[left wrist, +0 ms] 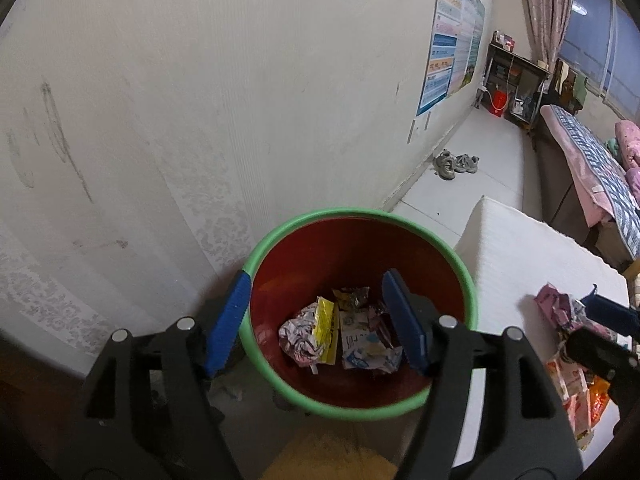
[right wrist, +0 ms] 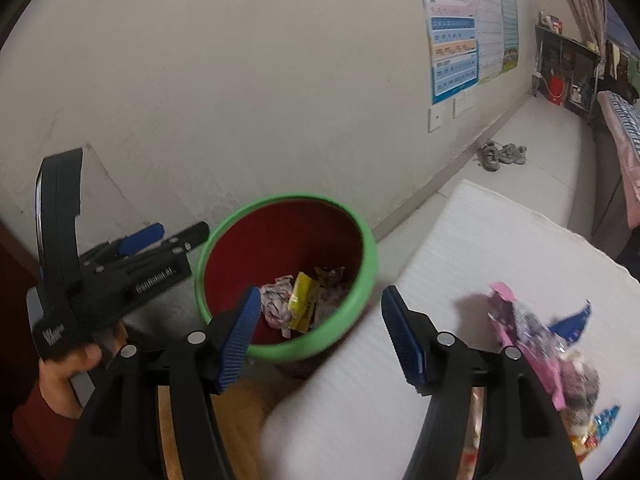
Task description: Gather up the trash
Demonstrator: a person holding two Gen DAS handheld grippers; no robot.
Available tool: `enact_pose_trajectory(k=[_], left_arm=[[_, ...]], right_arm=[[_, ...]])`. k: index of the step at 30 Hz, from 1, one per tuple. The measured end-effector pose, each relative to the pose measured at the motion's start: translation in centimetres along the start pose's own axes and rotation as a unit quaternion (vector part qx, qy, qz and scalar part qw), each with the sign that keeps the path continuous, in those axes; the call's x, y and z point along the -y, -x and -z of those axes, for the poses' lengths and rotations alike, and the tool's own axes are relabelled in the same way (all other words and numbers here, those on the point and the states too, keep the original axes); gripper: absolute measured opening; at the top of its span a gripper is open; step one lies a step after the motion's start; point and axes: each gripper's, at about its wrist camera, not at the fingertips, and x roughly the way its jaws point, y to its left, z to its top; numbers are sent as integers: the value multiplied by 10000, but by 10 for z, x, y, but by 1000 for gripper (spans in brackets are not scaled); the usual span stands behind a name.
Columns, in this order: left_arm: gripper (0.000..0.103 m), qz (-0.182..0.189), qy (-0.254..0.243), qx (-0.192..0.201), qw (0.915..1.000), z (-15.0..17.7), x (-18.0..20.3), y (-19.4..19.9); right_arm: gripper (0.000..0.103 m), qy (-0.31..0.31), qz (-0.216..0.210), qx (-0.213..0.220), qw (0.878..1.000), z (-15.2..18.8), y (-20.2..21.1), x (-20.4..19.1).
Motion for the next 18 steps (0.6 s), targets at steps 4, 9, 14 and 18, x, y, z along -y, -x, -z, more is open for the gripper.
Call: enact_pose_trajectory(k=[4, 9, 14, 18], left_arm=[[69, 27, 45, 27, 10000, 7, 10, 18], [69, 82, -108, -114, 9998, 25, 33, 30], [69, 254, -264, -334, 9988, 46, 65, 34], [69, 519, -478, -538, 9961, 64, 102, 37]], right_arm=[[62, -160, 82, 24, 9998, 24, 24, 18], [62, -454, 439, -55, 9980, 69, 50, 48], [62, -1091, 905, -141, 9898, 115, 74, 96], [62, -1550, 1208, -186, 9803, 144, 90, 131]])
